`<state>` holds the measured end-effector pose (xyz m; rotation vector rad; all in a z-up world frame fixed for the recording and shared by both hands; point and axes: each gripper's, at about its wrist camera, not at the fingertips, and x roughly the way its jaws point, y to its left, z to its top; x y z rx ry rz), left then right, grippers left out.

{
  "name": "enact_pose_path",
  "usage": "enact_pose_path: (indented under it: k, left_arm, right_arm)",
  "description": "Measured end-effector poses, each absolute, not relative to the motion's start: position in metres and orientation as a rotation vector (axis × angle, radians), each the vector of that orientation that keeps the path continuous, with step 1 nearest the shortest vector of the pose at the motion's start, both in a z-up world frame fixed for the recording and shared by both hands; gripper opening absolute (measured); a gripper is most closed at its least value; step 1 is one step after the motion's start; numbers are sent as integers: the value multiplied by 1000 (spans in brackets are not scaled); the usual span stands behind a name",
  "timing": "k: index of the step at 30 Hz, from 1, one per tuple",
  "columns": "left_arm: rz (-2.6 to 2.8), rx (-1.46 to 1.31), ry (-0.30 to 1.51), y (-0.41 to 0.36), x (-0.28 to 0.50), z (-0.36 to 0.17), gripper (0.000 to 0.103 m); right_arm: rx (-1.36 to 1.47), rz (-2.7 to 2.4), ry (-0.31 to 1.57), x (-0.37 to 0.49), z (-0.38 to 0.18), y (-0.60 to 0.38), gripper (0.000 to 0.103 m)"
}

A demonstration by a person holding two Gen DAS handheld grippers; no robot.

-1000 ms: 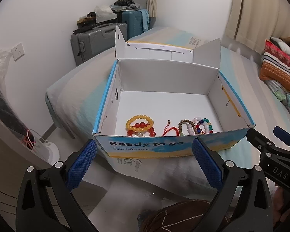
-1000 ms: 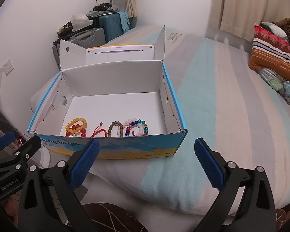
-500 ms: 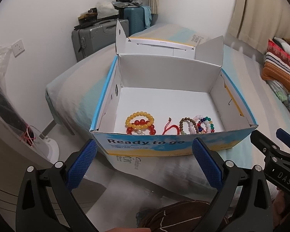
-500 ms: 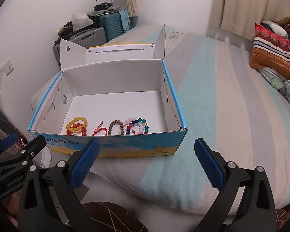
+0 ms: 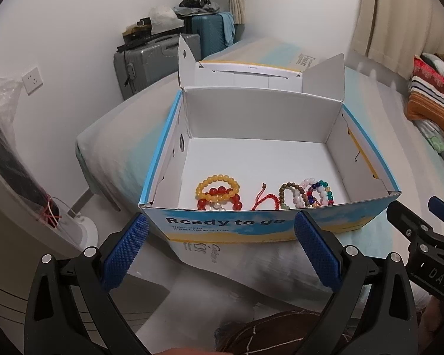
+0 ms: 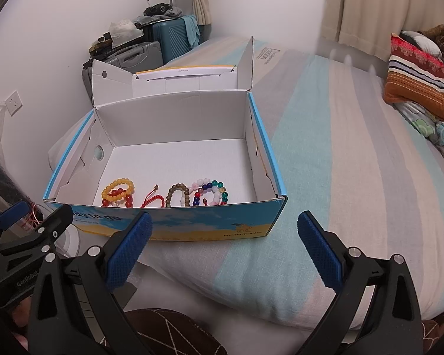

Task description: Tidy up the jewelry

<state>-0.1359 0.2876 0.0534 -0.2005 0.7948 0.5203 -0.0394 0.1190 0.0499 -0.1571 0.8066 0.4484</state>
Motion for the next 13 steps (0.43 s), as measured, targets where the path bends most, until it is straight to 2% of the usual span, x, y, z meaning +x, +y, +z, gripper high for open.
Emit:
enact_pose_path:
  k: [13]
  left_arm:
    - [512,-176,808,282,-133,56,97]
  right_arm:
    - [-155,448,810,-37,48,117,94]
